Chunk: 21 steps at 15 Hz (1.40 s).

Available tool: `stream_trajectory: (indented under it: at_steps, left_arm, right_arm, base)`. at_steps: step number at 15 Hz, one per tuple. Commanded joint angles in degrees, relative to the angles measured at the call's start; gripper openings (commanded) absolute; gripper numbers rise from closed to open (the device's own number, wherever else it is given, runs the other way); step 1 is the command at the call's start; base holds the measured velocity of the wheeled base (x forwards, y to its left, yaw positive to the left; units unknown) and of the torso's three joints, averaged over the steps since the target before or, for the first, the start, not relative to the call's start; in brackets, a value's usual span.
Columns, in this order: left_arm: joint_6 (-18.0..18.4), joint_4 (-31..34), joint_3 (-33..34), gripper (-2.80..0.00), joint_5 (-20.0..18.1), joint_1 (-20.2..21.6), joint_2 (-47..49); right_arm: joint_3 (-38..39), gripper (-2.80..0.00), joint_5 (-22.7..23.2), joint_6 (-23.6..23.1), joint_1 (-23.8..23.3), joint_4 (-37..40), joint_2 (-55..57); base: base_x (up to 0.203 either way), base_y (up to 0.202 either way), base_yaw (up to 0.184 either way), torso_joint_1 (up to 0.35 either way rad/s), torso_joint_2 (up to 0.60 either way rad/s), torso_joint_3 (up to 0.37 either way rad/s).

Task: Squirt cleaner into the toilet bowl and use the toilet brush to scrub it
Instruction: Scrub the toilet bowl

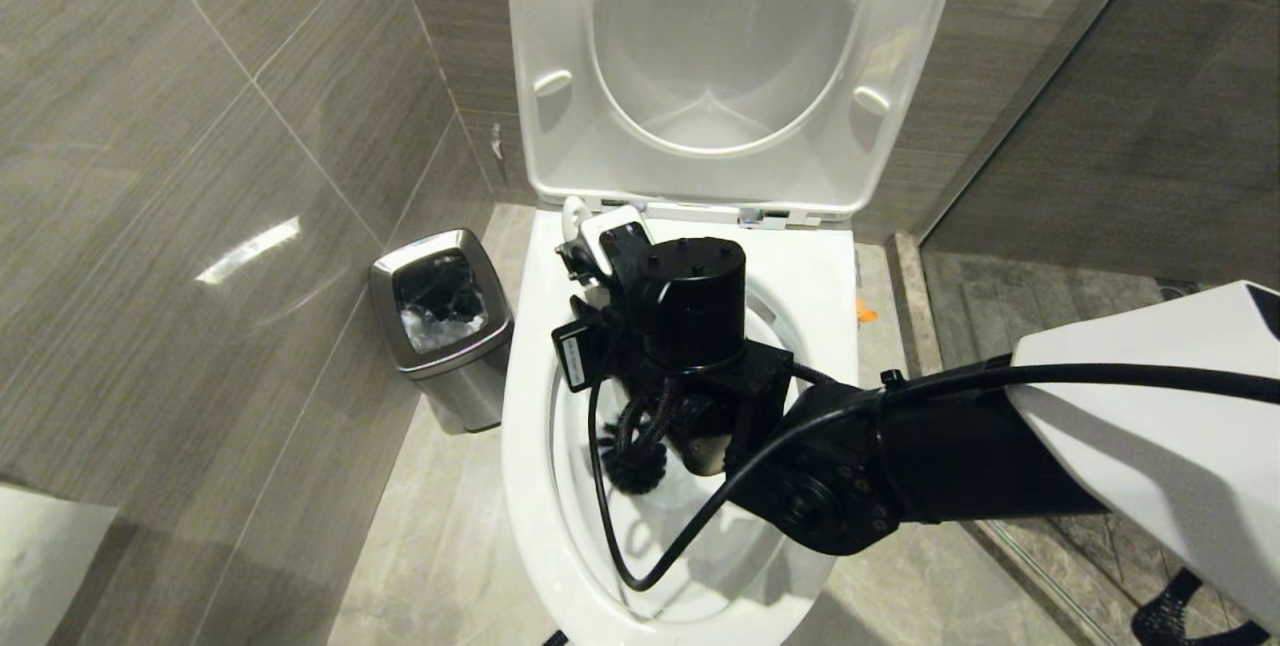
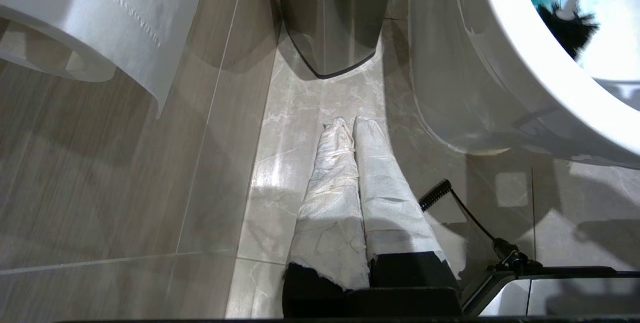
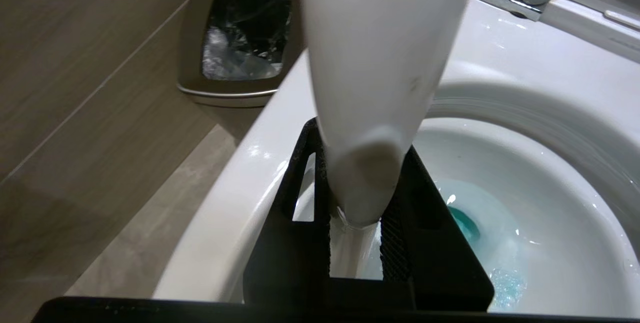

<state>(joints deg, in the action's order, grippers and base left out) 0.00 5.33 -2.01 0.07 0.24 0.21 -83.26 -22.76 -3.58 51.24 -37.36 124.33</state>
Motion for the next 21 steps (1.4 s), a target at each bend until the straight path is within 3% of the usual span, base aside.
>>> stream_trajectory:
  at_steps: [1,6,11,17,21]
  left_arm:
    - [0.0,0.0,0.0,-2.80,0.0,0.0,0.0]
    - [0.0,0.0,0.0,-2.80,0.0,0.0,0.0]
    - [0.0,0.0,0.0,-2.80,0.0,0.0,0.0]
    - [0.0,0.0,0.0,-2.80,0.0,0.0,0.0]
    - [0.0,0.0,0.0,-2.80,0.0,0.0,0.0]
  right_arm:
    - [0.3,-2.80,-0.3,-0.1,1.9,1.3,-4.0]
    - [5.0,-2.80,-0.2,0.8,2.3,2.4,-5.0]
    - [5.5,-2.80,-0.3,2.5,-2.0,0.3,2.0]
    - [1.9,-2.80,0.0,-8.6,-9.7,-13.2,6.9]
    - [-8.9,-2.80,0.1,-10.8,-11.8,-14.0,7.9]
  base:
    - [0.000,0.000,0.000,0.000,0.00,0.000]
    - [0.000,0.000,0.000,0.000,0.00,0.000]
    - [0.000,0.000,0.000,0.000,0.00,0.000]
    - [0.000,0.000,0.000,0.000,0.00,0.000]
    - [0.000,0.000,0.000,0.000,0.00,0.000]
